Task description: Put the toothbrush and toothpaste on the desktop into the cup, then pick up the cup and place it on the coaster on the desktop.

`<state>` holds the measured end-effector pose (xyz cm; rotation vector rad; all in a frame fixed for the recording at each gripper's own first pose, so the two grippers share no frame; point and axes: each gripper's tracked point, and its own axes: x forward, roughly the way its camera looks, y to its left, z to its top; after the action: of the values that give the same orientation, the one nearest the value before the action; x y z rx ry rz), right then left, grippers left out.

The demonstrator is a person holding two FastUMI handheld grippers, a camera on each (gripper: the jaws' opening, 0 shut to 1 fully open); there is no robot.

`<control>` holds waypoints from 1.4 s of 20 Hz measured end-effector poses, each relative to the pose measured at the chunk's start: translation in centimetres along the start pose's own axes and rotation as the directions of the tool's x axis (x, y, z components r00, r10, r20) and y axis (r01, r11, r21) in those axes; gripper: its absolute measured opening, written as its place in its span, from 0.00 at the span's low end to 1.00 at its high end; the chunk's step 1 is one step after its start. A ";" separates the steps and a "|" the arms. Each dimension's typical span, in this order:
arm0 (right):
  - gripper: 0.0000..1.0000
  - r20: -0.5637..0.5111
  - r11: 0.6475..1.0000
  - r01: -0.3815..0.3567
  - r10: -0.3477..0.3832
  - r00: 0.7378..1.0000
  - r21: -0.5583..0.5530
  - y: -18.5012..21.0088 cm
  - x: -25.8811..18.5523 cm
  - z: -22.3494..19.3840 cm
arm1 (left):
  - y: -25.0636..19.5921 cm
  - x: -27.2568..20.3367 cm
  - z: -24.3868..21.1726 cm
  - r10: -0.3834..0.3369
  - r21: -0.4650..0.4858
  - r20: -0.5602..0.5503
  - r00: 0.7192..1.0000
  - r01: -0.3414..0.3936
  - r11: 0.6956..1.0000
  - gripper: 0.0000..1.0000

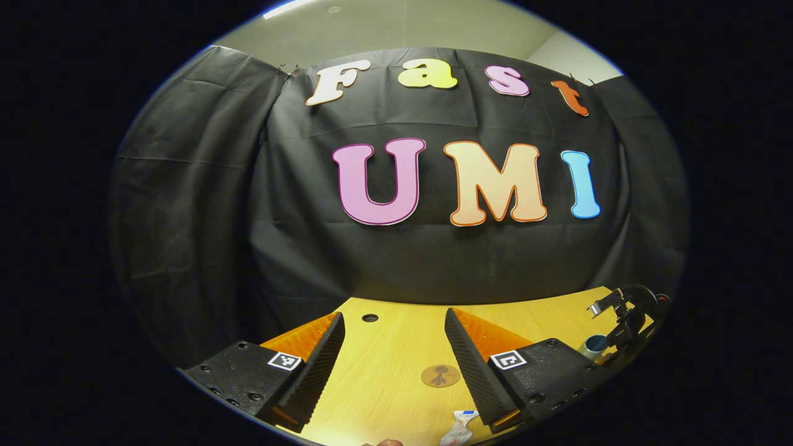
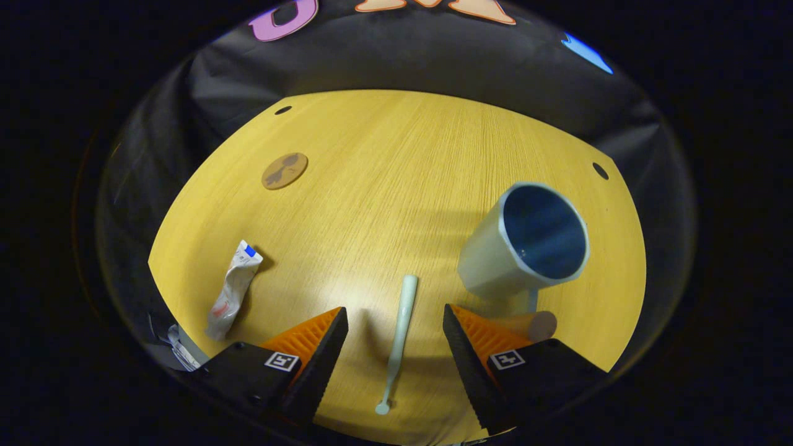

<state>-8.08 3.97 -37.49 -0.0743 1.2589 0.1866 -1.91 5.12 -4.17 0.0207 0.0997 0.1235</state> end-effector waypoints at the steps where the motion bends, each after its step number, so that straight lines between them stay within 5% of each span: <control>1: 0.93 -0.010 1.000 0.017 -0.017 1.000 -0.002 -0.4 0.0 -0.3 | 0.0 0.1 -0.1 0.002 0.001 -0.003 1.000 -0.002 1.000 0.94; 5: 0.83 -0.015 0.997 0.063 -0.064 0.998 -0.038 -1.4 0.7 0.1 | -0.1 0.2 -0.5 -0.001 -0.009 -0.015 1.000 0.001 1.000 0.94; 11: 0.82 -0.008 0.979 0.113 -0.116 0.993 -0.167 -1.6 1.2 -0.2 | -0.3 0.4 -0.7 -0.013 -0.008 -0.021 1.000 0.013 1.000 0.94; 20: 0.71 -0.063 0.985 0.054 -0.065 0.996 -0.164 -0.4 2.0 -0.9 | 0.0 0.9 -1.3 -0.012 -0.002 -0.032 0.999 0.012 1.000 0.94; 22: 0.65 -0.081 0.988 0.018 -0.030 0.996 -0.153 0.4 2.3 -1.1 | 0.1 1.0 -1.5 -0.013 -0.005 -0.040 0.999 0.012 1.000 0.94; 24: 0.47 -0.103 0.992 -0.010 -0.003 0.995 -0.128 0.7 2.5 -1.3 | 0.0 1.1 -1.7 -0.014 -0.008 -0.045 0.999 0.014 1.000 0.94; 28: 0.35 -0.120 0.996 -0.013 0.003 0.993 -0.083 0.3 2.6 -1.2 | -0.3 1.3 -1.8 -0.021 -0.009 -0.048 0.999 0.021 1.000 0.94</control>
<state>-8.50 4.31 -40.37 -0.1546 1.3707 0.2451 -0.80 5.02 -6.05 0.0080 0.1478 0.1037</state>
